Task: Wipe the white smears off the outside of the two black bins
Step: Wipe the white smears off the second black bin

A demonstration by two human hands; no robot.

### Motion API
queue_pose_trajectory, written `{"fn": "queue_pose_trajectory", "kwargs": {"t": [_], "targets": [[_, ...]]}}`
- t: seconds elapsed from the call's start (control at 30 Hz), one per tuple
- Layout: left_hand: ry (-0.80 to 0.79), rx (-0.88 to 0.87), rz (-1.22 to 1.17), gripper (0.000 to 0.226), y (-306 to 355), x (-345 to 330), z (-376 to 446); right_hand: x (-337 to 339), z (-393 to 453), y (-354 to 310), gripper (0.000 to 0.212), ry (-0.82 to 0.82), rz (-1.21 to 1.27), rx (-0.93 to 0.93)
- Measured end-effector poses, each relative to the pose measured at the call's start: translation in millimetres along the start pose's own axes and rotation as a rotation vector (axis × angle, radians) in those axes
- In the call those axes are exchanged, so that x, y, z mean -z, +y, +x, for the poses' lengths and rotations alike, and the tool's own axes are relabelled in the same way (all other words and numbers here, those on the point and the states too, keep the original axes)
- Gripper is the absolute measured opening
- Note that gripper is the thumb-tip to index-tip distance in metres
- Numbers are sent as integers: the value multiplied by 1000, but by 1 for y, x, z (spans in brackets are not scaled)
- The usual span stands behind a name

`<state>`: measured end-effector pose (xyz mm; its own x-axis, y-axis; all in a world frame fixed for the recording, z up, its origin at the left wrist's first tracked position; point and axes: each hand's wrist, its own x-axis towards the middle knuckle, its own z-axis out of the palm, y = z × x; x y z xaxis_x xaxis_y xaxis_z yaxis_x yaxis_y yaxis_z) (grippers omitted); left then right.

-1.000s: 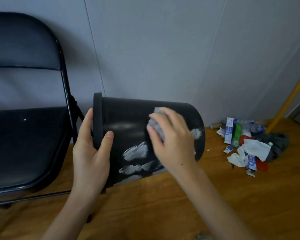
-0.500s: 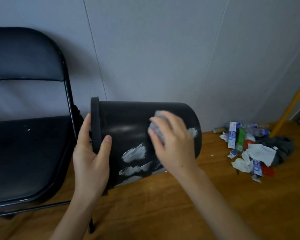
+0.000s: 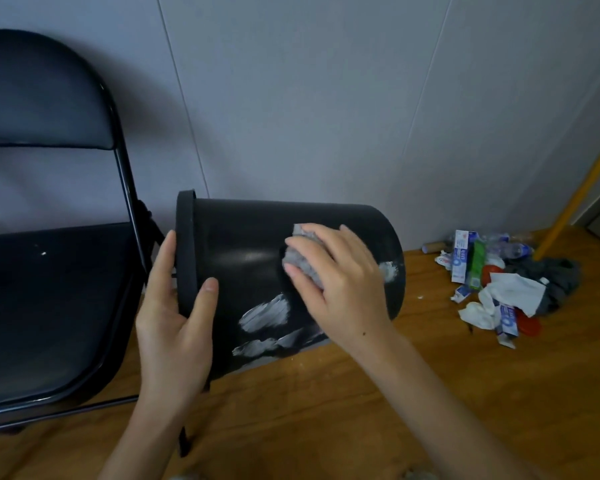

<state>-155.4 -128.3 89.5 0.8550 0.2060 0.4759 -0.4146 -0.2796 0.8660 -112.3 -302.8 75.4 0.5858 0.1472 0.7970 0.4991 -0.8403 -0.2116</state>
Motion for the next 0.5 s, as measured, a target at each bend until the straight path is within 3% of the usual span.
{"fn": "queue_pose_trajectory", "kwargs": {"t": [0.13, 0.2, 0.4, 0.5], "targets": [[0, 44, -41, 60, 2, 0, -2, 11, -5, 31, 34, -44, -3, -209], [-6, 62, -63, 61, 1, 1, -2, 11, -8, 32, 34, -42, -9, -221], [-4, 55, -28, 58, 3, 3, 4, -3, -3, -8, 29, -48, 56, 63], [-2, 46, -28, 57, 2, 4, 7, 1, -1, 0, 28, -61, 56, 88]]}}
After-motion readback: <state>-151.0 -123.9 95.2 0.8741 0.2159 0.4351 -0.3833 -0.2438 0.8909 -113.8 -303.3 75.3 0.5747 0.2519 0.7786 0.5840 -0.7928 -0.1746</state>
